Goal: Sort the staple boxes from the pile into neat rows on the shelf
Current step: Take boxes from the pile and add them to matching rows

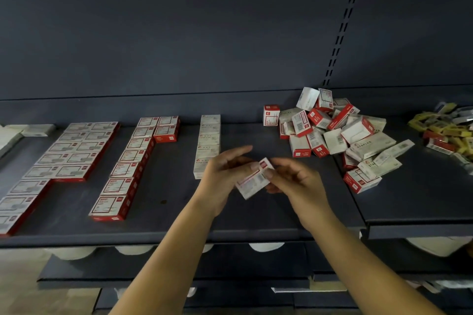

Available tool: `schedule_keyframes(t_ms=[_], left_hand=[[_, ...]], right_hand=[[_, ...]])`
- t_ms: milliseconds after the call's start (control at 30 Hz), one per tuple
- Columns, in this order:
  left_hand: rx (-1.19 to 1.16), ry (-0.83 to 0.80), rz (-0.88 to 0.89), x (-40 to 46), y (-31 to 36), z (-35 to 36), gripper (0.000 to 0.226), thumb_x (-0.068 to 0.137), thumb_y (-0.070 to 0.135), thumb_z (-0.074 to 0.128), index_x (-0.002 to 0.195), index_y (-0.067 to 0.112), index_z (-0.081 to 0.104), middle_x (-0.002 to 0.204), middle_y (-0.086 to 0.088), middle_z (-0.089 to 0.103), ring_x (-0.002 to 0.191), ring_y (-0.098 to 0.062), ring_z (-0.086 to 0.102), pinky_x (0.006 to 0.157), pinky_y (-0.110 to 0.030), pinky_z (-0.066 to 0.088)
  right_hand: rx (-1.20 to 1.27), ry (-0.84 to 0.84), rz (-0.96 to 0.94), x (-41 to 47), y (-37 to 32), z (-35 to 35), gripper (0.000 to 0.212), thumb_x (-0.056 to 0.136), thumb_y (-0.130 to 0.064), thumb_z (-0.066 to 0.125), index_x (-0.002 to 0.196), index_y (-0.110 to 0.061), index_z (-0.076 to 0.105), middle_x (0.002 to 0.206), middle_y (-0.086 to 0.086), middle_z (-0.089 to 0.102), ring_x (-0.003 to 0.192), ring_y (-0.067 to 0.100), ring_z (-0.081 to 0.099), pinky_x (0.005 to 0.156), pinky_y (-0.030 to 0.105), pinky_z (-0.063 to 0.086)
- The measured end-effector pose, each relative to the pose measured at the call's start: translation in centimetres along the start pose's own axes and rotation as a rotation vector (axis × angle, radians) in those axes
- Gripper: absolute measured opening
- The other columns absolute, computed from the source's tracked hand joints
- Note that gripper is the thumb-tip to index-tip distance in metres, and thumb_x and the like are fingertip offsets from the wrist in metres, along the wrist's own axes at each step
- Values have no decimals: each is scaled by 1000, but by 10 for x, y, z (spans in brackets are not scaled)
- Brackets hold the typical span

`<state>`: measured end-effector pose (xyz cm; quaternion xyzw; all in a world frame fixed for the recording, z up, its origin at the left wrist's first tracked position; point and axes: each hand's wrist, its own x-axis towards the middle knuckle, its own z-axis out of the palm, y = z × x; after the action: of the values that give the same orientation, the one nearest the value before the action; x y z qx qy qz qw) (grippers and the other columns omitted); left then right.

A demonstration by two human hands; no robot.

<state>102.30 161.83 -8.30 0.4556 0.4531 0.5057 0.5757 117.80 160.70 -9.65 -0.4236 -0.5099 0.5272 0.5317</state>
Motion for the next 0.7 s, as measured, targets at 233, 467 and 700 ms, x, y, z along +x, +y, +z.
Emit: schedule_keyframes(t_ms=[233, 467, 700], left_hand=[[-201, 20, -72, -16, -4, -9, 34, 79, -2, 62, 113, 2, 61, 96, -9, 71, 93, -21, 68, 74, -29, 57], [-290, 128, -58, -28, -3, -14, 22, 80, -5, 62, 101, 1, 64, 92, -11, 72, 91, -23, 69, 76, -30, 58], [-73, 279, 112, -37, 0, -16, 17, 78, 2, 70, 91, 13, 68, 88, -5, 71, 88, -22, 68, 77, -32, 57]], right_hand=[[170, 77, 10, -7, 2, 8, 17, 81, -3, 61, 97, -9, 61, 80, 4, 71, 78, 19, 69, 68, 28, 55], [-211, 213, -237, -10, 13, 21, 24, 84, -4, 65, 102, -20, 64, 94, 3, 65, 85, 11, 63, 74, 16, 50], [-942, 202, -624, -15, 24, 49, 35, 76, -10, 60, 109, -1, 64, 107, 14, 57, 98, 19, 52, 82, 21, 46]])
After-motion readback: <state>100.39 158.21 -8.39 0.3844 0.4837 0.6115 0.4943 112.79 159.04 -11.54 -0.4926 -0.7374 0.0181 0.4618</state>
